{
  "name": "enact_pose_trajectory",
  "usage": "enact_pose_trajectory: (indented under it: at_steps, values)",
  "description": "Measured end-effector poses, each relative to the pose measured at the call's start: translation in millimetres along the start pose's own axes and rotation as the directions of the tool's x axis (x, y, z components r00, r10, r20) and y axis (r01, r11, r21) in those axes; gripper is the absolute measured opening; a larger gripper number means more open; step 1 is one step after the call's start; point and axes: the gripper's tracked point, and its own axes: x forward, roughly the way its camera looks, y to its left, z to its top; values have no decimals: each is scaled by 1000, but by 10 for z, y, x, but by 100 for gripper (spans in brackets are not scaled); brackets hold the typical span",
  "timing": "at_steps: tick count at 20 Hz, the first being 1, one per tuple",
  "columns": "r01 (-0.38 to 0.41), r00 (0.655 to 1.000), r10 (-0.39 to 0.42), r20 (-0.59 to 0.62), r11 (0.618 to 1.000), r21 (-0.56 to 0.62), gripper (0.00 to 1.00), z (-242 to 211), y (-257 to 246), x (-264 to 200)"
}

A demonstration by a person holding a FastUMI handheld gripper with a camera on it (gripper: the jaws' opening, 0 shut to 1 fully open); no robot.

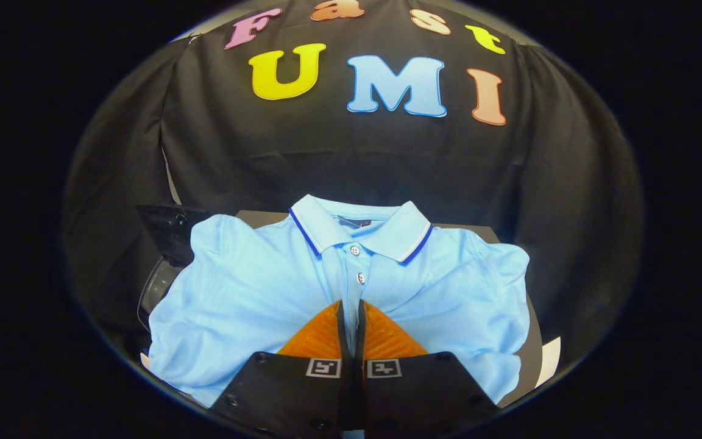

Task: Put the clothes into the washing machine and then close the washing machine lid.

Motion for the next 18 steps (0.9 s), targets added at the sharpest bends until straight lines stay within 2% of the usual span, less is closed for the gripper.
enact_pose_trajectory:
  at_steps: [6, 18]
  values:
    - [-22, 1000, 21, 19, 999, 46, 1, 72, -10, -79]
    - [-49, 986, 31, 166, 994, 102, 1, 674, 61, -528]
